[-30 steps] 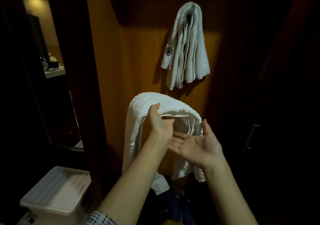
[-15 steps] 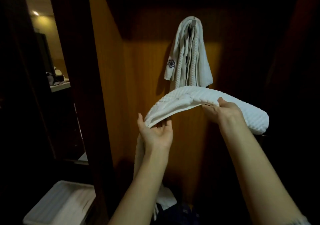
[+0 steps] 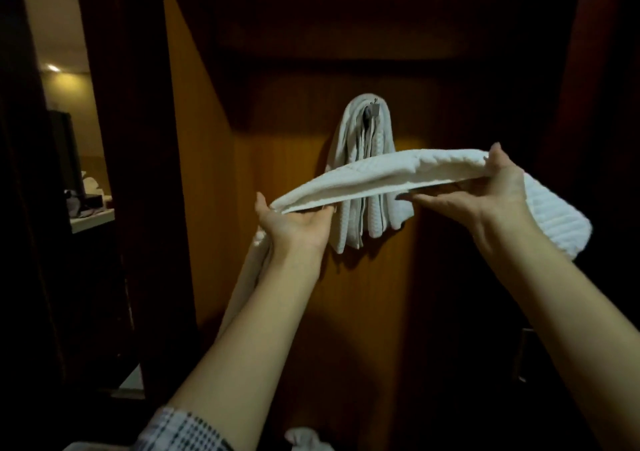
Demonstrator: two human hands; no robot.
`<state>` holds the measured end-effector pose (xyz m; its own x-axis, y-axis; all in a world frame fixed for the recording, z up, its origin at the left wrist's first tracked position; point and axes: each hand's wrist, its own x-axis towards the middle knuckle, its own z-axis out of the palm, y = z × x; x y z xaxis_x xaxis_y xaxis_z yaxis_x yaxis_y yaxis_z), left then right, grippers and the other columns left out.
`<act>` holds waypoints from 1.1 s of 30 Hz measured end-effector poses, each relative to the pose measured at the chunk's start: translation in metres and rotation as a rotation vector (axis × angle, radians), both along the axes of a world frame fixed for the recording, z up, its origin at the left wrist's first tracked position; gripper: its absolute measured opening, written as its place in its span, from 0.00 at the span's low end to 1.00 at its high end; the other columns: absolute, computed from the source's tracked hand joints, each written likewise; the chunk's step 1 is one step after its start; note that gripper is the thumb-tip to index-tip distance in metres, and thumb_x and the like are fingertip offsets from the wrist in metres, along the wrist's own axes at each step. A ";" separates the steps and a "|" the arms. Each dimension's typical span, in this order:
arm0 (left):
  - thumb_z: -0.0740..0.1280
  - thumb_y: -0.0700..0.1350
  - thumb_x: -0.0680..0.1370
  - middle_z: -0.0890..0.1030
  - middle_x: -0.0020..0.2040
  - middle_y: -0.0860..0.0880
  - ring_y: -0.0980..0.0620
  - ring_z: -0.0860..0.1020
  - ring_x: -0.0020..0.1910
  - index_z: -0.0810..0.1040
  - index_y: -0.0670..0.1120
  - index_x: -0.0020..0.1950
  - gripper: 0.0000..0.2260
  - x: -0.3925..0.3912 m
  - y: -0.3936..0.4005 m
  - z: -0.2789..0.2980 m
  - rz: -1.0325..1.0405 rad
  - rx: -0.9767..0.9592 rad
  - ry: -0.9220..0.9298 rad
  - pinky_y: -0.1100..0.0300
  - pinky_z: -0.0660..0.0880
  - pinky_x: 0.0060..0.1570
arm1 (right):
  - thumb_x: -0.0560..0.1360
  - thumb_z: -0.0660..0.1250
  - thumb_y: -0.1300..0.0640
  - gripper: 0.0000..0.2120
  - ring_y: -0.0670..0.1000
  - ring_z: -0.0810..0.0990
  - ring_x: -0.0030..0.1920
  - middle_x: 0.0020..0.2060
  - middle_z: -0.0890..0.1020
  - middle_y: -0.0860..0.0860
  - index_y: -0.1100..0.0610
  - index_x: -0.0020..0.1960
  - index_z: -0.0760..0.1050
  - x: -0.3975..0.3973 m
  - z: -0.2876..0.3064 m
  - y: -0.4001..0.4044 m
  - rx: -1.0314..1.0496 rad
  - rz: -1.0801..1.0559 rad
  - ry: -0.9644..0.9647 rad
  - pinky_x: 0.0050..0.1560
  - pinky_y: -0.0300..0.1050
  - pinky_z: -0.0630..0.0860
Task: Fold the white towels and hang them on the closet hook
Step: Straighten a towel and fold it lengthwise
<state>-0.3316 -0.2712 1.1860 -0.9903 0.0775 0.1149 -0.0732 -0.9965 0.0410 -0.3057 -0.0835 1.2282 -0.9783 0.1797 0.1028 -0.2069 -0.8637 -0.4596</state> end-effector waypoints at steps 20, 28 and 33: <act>0.60 0.55 0.79 0.59 0.75 0.38 0.39 0.60 0.73 0.58 0.45 0.75 0.28 -0.159 0.032 0.205 0.244 -0.541 0.193 0.37 0.55 0.69 | 0.76 0.67 0.55 0.22 0.67 0.79 0.52 0.59 0.72 0.71 0.63 0.65 0.65 -0.126 0.158 0.052 -0.174 0.016 0.227 0.36 0.53 0.82; 0.56 0.50 0.80 0.71 0.68 0.40 0.40 0.70 0.66 0.70 0.44 0.67 0.19 -0.264 0.052 0.238 0.440 -0.802 0.075 0.36 0.57 0.68 | 0.82 0.56 0.58 0.23 0.61 0.80 0.49 0.67 0.67 0.66 0.65 0.73 0.57 -0.240 0.178 0.071 -0.208 -0.018 0.179 0.35 0.46 0.82; 0.56 0.56 0.81 0.67 0.71 0.40 0.41 0.68 0.67 0.65 0.42 0.72 0.24 -0.314 0.054 0.183 0.500 -1.095 -0.051 0.46 0.65 0.68 | 0.81 0.53 0.65 0.20 0.60 0.72 0.65 0.69 0.66 0.64 0.66 0.73 0.57 -0.301 0.134 0.079 -0.224 -0.035 0.164 0.57 0.48 0.76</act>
